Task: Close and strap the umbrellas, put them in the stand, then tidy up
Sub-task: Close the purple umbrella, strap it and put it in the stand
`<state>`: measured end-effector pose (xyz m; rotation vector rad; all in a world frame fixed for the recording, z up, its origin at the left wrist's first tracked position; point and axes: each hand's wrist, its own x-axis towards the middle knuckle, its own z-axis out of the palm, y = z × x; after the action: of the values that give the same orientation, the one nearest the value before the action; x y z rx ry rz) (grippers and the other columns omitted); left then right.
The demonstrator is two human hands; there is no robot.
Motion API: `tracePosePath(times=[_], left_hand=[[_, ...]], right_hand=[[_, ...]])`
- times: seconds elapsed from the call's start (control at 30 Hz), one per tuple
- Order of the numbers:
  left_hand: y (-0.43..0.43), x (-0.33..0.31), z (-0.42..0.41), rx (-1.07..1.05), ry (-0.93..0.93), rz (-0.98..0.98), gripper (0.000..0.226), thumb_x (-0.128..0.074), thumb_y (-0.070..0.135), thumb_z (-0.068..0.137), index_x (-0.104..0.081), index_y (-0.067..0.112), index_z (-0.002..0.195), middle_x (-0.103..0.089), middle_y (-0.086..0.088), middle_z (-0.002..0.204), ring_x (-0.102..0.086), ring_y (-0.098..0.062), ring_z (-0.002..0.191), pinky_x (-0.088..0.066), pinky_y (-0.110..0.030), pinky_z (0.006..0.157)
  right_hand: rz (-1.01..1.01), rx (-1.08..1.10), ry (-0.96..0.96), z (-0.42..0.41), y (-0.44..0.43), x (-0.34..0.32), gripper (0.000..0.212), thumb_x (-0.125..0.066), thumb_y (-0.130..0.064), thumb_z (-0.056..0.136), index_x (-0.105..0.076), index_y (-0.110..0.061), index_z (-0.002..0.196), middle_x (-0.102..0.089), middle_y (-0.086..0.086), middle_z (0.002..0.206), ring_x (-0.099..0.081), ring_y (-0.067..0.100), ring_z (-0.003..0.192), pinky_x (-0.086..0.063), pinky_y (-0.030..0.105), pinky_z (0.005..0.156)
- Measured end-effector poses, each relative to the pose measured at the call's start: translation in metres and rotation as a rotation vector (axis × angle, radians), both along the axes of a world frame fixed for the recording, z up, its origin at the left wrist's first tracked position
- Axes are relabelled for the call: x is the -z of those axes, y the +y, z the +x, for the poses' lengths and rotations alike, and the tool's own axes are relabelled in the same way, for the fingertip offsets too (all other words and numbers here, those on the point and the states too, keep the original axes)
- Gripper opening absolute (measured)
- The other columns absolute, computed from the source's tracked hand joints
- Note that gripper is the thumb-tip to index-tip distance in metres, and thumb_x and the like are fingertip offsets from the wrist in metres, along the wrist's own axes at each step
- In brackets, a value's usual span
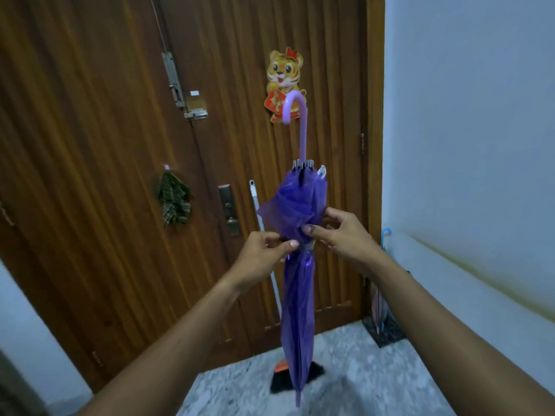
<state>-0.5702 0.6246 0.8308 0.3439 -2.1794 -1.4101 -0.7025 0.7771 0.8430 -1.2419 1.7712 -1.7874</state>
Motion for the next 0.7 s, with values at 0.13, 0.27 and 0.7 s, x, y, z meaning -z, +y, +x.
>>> tracePosePath(times=[0.13,0.27,0.7], left_hand=[[-0.010,-0.007,-0.113,0.135,-0.089,0.138,0.030,-0.069,0.029,0.091,-0.069,0.014,0.116,-0.075,-0.006,0.112,-0.073,-0.024,0.102,-0.056,-0.041,0.093],[-0.015,0.004,-0.215,0.128,-0.073,0.173,0.030,-0.069,0.031,0.091,-0.069,0.012,0.115,-0.075,-0.005,0.111,-0.074,-0.019,0.098,-0.055,-0.040,0.093],[-0.067,0.082,-0.505,0.284,0.014,0.286,0.015,-0.074,0.022,0.088,-0.075,0.022,0.103,-0.077,-0.005,0.105,-0.071,-0.020,0.103,-0.055,-0.040,0.095]], right_hand=[[0.047,0.085,-0.025,-0.117,-0.004,0.008,0.024,-0.075,-0.015,0.087,-0.069,-0.014,0.110,-0.073,0.006,0.108,-0.073,0.023,0.097,-0.062,0.034,0.075],[0.118,0.177,0.049,-0.214,-0.017,0.017,0.023,-0.075,-0.008,0.087,-0.070,-0.008,0.109,-0.073,0.017,0.103,-0.072,0.035,0.095,-0.060,0.052,0.083],[0.167,0.588,0.127,-0.461,-0.068,0.089,0.031,-0.079,-0.008,0.079,-0.076,-0.013,0.109,-0.076,0.000,0.104,-0.070,0.012,0.099,-0.058,0.045,0.091]])
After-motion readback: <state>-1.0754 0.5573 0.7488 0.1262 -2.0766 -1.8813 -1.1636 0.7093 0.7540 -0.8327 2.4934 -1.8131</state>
